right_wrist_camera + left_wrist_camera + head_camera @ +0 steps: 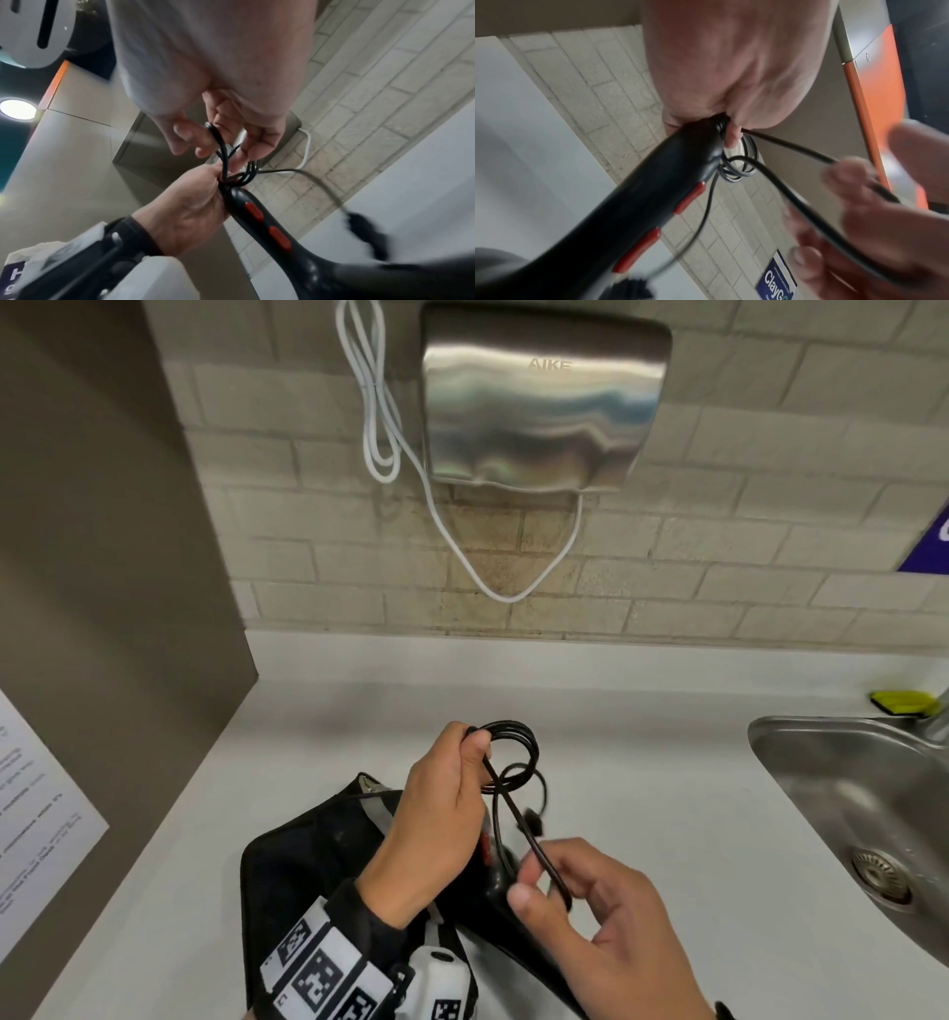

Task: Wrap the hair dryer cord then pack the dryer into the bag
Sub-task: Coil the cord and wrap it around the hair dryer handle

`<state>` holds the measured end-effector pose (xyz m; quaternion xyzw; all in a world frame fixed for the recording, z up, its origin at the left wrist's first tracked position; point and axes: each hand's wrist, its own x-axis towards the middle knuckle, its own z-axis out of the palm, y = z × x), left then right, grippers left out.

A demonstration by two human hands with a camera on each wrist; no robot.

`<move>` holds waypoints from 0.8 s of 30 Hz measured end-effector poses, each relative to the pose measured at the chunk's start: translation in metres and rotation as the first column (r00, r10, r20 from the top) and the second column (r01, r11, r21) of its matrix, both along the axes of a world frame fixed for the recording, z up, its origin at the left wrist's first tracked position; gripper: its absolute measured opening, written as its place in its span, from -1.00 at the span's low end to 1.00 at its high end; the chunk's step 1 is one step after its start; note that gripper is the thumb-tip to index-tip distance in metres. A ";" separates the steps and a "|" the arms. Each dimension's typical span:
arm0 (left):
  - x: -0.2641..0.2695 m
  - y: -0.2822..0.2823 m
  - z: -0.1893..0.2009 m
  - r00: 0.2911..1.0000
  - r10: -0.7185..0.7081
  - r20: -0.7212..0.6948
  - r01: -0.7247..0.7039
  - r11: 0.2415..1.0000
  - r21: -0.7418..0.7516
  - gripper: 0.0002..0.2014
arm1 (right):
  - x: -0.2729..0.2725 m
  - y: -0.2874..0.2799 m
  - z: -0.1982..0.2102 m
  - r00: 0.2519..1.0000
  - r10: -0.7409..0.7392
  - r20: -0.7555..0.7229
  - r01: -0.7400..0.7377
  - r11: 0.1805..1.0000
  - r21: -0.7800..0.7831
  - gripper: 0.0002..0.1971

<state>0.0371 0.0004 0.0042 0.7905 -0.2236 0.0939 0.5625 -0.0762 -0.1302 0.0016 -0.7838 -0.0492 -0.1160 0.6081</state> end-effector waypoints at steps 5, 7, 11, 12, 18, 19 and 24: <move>0.012 0.007 -0.003 0.998 0.035 -0.050 -0.036 0.999 -0.033 -0.65 | -0.021 -0.016 -0.023 0.986 0.095 -0.136 -0.048 0.950 0.310 -0.58; 0.010 0.007 -0.005 0.998 0.003 -0.056 -0.005 0.999 -0.036 -0.65 | -0.025 -0.021 -0.029 0.976 0.093 -0.196 -0.011 0.923 0.385 -0.46; 0.006 0.002 -0.007 0.999 -0.040 -0.033 0.039 0.999 -0.030 -0.61 | -0.028 -0.039 -0.016 0.929 0.242 -0.281 -0.112 0.905 0.409 -0.50; 0.004 0.001 -0.007 0.999 -0.045 -0.024 0.044 0.999 -0.024 -0.62 | -0.028 -0.047 -0.013 0.908 0.320 -0.269 -0.171 0.871 0.460 -0.53; 0.002 -0.006 -0.008 0.997 -0.051 0.050 0.049 0.998 0.032 -0.68 | -0.035 -0.051 0.015 0.904 0.383 0.192 -0.355 0.420 0.835 -0.77; 0.002 -0.007 -0.008 0.997 -0.042 0.064 0.040 0.999 0.037 -0.69 | -0.035 -0.049 0.014 0.895 0.393 0.212 -0.394 0.469 0.790 -0.73; -0.003 -0.010 -0.004 0.997 -0.035 0.070 0.032 0.999 0.044 -0.69 | -0.035 -0.013 -0.003 0.900 0.432 0.056 -0.402 0.773 0.491 -0.65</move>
